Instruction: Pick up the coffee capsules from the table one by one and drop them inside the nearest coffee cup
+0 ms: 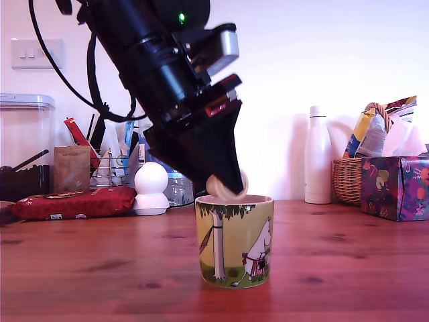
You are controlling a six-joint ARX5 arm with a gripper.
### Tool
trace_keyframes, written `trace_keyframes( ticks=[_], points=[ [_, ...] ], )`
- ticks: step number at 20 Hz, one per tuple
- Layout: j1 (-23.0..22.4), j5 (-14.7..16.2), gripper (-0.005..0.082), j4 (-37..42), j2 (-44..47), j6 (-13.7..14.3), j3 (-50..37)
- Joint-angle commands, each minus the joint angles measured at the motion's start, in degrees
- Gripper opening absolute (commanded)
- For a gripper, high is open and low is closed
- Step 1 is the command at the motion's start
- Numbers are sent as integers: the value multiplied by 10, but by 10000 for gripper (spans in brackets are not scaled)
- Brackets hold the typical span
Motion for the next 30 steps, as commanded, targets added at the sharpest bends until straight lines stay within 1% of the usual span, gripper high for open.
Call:
trace_keyframes(
  ticks=[1,8,9,10,11,13,14,15,19,20,21,23,24,26,27,28,29,30],
  points=[
    [-2,-1,145,4,6,3,7],
    [-2,-1,145,13,6,3,7],
    [-2,-1,149,15,6,3,7],
    [-2,-1,174,18,6,3,7],
    [-2,-1,261,24,6,4,7],
    [-2,0,598,38,6,12,7],
    [-2,0,690,40,6,12,7],
    [-2,-1,708,41,6,17,7],
    [-2,-1,706,42,6,18,7],
    [-2,-1,695,42,6,18,7],
    [-2,-1,665,42,5,18,7],
    [-2,-1,577,40,3,18,7],
    [-2,-1,513,38,1,18,7],
    [-2,-1,343,38,-8,18,7],
    [-2,-1,234,38,-14,18,7],
    [-2,-1,87,41,-20,17,7],
    [0,-1,-36,43,-28,17,7],
    [2,-1,-17,45,-35,16,7]
  ],
)
